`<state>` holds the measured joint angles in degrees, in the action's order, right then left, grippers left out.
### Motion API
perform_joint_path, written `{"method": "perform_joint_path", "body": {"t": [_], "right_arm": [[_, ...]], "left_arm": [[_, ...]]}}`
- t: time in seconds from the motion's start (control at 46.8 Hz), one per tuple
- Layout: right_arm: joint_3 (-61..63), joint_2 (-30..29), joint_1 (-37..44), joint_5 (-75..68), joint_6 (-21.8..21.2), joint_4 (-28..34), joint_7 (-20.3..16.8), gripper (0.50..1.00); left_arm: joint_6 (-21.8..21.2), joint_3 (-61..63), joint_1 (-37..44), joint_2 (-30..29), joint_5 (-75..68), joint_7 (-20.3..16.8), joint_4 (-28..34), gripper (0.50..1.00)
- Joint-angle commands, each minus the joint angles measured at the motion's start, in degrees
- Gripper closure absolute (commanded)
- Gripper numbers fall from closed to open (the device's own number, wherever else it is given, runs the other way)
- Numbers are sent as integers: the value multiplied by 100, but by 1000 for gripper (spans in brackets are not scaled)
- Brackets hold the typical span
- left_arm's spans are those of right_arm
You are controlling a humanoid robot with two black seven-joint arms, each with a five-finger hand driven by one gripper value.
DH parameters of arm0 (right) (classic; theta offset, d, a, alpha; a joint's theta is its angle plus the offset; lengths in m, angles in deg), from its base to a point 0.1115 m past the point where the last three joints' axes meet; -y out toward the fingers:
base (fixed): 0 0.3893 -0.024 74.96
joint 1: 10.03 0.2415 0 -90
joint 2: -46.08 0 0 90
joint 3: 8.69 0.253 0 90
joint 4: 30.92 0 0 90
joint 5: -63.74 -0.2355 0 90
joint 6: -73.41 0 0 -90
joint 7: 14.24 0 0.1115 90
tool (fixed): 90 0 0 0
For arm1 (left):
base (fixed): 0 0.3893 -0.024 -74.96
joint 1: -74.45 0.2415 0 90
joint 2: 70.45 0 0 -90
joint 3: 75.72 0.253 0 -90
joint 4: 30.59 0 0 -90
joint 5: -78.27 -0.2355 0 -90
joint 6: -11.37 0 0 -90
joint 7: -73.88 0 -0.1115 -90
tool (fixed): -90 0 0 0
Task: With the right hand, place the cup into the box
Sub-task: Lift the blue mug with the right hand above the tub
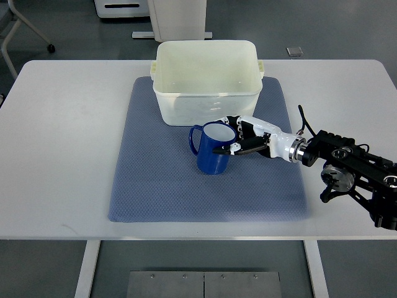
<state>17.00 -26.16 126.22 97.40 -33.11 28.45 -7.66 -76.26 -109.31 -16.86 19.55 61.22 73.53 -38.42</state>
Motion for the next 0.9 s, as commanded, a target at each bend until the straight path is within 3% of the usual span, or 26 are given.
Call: {"method": "perform_joint_path", "body": {"t": [0.0,0.535,0.877], "right_arm": [[6,25,25,-8,-8,13,1,1000],[419,922,719,-219,-316,540,-8,1000],[375,992,1501,-465,-299,400,-131,1000]], "left_arm": [[0,1,0,0,0,0,0,500],[0,1,0,0,0,8,0,500],[0,1,0,0,0,8,0,500]]}}
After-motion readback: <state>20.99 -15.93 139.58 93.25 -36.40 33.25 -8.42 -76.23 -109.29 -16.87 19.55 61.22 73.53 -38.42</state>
